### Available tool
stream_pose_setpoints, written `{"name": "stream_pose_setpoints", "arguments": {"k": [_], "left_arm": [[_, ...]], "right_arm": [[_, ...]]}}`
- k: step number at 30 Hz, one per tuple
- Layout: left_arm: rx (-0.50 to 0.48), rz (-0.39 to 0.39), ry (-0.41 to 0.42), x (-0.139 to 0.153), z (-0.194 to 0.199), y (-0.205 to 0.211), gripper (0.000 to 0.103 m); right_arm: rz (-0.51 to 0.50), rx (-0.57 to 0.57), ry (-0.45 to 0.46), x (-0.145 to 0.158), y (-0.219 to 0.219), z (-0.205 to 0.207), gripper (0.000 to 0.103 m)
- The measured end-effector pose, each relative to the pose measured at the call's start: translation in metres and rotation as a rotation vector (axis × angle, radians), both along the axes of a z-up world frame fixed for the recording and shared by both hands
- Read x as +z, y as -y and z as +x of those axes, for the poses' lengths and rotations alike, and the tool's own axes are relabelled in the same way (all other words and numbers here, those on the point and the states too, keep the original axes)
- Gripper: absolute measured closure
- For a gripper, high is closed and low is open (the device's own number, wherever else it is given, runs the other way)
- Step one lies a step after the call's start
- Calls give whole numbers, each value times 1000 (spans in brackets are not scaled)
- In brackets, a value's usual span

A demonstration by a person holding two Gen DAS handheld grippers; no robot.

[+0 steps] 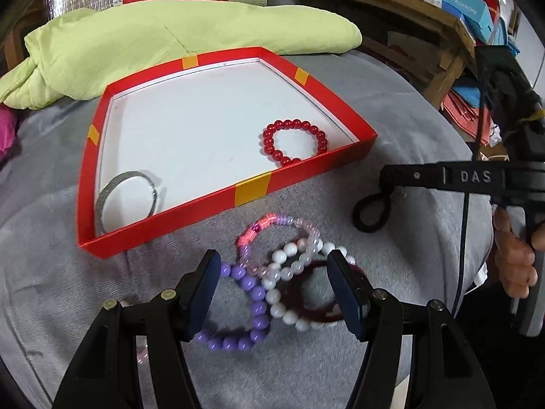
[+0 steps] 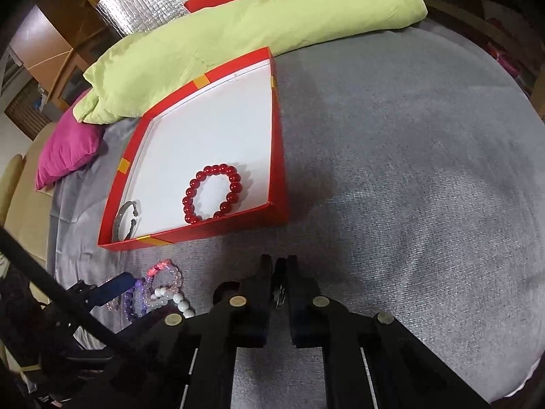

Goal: Organize jewelry
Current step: 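Grasp the black hair tie with the right gripper while the left gripper grasps the pink bead bracelet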

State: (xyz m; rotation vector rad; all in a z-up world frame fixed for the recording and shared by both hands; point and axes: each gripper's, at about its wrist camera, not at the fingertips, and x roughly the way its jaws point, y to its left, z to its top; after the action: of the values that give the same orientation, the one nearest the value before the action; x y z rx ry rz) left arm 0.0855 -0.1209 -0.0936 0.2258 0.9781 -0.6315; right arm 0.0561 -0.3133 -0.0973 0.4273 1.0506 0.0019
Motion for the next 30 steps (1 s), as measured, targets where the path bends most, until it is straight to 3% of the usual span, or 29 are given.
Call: {"name": "stream_pose_setpoints", "arguments": {"k": [3, 8, 12, 17, 25, 27, 30], "left_arm": [[-17, -6, 15, 1, -1, 5, 49], [-40, 19, 16, -5, -1, 12, 79], [-26, -11, 10, -3, 2, 5, 90], [-9, -66, 18, 7, 4, -9, 93], [-8, -68, 17, 11, 3, -22, 94], [-9, -64, 6, 9, 3, -19, 89], [-3, -78, -14, 8, 4, -16, 69]], "right_arm": [[5, -1, 0, 0, 1, -1, 94], [9, 4, 7, 2, 1, -2, 94], [24, 15, 35, 7, -2, -3, 94], [47, 39, 80, 15, -9, -5, 94], [53, 61, 122, 22, -22, -4, 94], [49, 58, 117, 21, -24, -3, 94], [41, 56, 114, 20, -25, -3, 94]]}}
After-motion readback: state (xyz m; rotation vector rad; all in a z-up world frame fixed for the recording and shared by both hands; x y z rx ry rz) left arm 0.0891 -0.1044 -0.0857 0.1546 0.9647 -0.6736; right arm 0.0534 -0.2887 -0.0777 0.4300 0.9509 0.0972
